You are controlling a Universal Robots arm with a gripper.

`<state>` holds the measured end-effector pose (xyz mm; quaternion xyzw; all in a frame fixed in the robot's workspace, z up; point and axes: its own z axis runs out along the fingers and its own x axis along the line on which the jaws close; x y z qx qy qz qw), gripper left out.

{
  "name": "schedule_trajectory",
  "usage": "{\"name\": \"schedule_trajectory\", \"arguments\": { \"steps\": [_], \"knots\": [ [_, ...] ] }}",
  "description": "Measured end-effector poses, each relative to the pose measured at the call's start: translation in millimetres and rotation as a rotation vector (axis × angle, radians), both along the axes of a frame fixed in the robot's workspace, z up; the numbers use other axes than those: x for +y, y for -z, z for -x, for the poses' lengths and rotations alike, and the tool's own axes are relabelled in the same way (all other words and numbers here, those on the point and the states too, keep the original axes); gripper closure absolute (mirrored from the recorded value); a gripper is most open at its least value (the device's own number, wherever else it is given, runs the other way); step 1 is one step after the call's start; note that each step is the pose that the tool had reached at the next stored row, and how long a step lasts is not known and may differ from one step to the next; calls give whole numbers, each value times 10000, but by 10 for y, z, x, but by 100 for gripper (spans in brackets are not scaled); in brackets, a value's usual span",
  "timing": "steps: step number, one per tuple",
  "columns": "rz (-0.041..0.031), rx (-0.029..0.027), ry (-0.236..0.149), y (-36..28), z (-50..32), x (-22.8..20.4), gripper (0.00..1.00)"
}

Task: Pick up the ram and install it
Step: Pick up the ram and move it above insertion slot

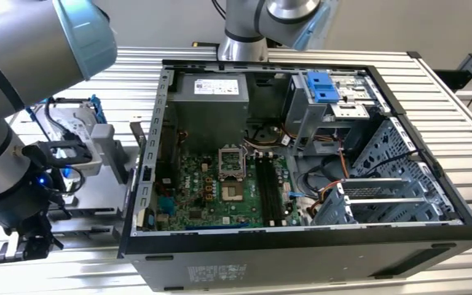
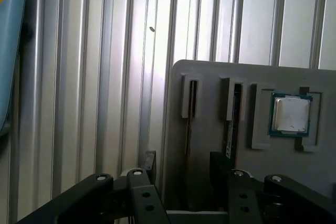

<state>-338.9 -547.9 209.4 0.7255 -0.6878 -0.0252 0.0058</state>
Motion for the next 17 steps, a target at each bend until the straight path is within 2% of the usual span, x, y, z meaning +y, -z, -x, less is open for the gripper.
{"name": "schedule_trajectory", "arguments": {
  "steps": [5, 13, 17],
  "knots": [
    [-1, -4, 1, 52, 11, 29, 0],
    [0, -3, 1, 127, 15, 37, 0],
    [2, -1, 1, 135, 16, 37, 0]
  ]
}}
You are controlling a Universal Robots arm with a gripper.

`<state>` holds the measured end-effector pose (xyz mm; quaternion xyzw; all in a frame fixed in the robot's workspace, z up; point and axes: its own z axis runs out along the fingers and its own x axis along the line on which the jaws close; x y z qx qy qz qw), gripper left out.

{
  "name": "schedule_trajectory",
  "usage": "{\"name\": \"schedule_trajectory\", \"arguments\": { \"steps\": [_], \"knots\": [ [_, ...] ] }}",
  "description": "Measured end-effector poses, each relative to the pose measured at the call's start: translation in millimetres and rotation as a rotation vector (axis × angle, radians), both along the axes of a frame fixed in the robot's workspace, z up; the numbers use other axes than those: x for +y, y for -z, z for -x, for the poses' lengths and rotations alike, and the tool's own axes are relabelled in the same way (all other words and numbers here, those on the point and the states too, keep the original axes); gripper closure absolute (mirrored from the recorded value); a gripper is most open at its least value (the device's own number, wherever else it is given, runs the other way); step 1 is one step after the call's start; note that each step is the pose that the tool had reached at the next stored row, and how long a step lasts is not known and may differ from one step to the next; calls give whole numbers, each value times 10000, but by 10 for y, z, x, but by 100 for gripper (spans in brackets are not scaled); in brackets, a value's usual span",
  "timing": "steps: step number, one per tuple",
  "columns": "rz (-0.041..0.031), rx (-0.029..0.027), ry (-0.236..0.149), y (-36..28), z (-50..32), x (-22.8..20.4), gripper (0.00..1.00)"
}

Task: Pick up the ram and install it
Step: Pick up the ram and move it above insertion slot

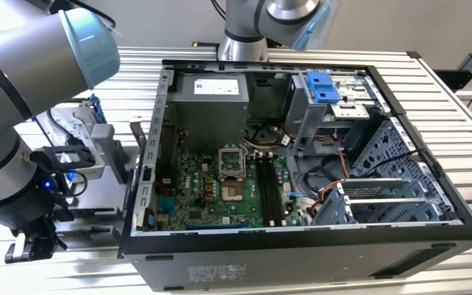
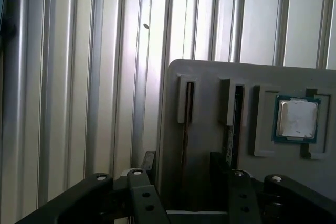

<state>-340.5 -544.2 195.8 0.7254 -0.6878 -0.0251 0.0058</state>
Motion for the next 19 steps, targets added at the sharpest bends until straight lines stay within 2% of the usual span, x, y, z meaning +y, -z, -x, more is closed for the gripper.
{"name": "schedule_trajectory", "arguments": {
  "steps": [19],
  "knots": [
    [-2, -2, 0, 6, 17, 9, 0]
  ]
}}
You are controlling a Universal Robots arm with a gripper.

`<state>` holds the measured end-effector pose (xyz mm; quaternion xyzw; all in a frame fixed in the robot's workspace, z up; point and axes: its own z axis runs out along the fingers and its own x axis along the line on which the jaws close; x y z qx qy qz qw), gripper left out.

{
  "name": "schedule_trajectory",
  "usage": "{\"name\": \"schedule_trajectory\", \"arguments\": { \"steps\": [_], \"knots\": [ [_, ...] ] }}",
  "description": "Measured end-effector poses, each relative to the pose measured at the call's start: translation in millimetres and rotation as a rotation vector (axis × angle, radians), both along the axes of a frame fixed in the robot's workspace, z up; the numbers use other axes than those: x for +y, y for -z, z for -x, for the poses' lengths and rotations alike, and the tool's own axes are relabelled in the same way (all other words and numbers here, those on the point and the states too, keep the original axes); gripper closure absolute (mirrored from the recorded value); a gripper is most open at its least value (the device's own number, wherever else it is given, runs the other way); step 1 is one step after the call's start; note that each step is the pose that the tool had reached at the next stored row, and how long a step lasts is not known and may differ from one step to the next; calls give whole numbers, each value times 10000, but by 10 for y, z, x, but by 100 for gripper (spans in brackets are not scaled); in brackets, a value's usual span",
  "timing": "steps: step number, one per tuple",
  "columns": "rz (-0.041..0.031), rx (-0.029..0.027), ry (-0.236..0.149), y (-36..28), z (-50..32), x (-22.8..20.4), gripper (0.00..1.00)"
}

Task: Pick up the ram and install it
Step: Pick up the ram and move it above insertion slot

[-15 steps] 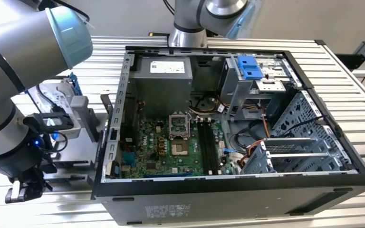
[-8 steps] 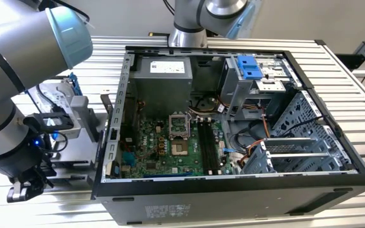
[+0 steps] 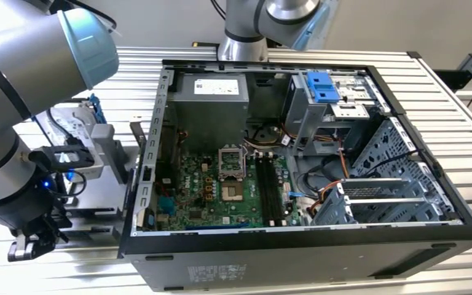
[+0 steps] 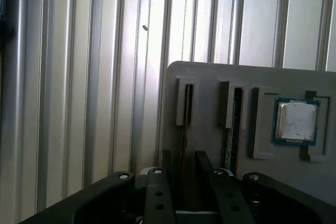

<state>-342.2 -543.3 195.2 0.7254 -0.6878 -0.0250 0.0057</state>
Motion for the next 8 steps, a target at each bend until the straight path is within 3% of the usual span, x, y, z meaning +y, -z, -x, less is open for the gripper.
{"name": "schedule_trajectory", "arguments": {
  "steps": [2, 3, 8],
  "knots": [
    [0, 0, 0, 0, 0, 0, 0],
    [0, 0, 0, 0, 0, 0, 100],
    [0, 0, 0, 0, 0, 0, 100]
  ]
}}
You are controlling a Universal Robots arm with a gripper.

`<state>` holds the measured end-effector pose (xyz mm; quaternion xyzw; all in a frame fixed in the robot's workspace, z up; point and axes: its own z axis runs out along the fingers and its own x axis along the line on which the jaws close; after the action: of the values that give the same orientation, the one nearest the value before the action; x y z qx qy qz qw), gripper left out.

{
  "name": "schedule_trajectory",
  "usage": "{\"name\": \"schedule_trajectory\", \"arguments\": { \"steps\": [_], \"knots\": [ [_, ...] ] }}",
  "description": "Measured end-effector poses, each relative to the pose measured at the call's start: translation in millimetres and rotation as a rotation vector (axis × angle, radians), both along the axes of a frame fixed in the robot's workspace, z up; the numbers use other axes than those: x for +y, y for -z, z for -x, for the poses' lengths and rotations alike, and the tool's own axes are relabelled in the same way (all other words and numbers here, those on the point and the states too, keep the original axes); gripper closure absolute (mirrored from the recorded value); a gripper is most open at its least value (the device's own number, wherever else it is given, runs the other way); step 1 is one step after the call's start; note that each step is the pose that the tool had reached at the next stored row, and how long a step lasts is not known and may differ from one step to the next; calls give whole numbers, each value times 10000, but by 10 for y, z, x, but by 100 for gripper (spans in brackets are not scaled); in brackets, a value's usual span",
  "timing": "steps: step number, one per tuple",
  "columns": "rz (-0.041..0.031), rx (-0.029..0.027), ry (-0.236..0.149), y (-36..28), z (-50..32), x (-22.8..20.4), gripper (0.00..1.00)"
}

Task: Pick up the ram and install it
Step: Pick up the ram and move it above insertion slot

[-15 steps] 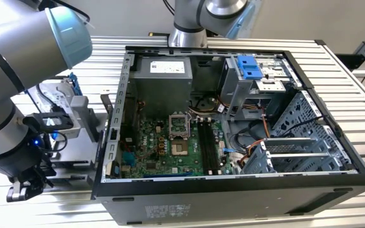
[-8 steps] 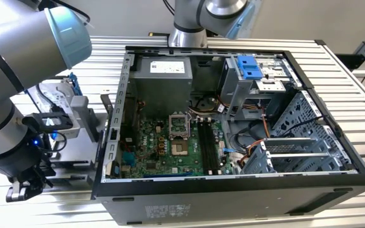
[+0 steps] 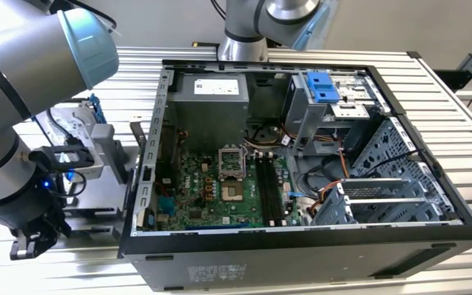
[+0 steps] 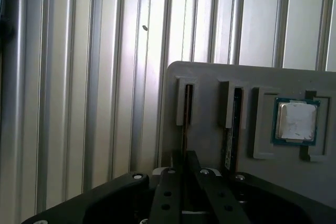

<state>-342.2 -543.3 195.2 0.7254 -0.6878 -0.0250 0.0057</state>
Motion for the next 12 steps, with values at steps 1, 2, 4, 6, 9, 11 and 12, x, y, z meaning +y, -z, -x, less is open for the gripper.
{"name": "schedule_trajectory", "arguments": {
  "steps": [1, 2, 4, 6, 9, 11, 12],
  "knots": [
    [-1, -1, 0, 0, 0, 0, 100],
    [-1, 0, 0, 0, 0, 0, 100],
    [0, 0, 0, 0, 0, 1, 100],
    [0, 0, 0, 0, 0, 1, 100],
    [0, 0, 0, 0, 0, 1, 100],
    [1, 0, 0, -1, 0, 1, 100],
    [1, 1, 0, -4, 0, 1, 100]
  ]
}}
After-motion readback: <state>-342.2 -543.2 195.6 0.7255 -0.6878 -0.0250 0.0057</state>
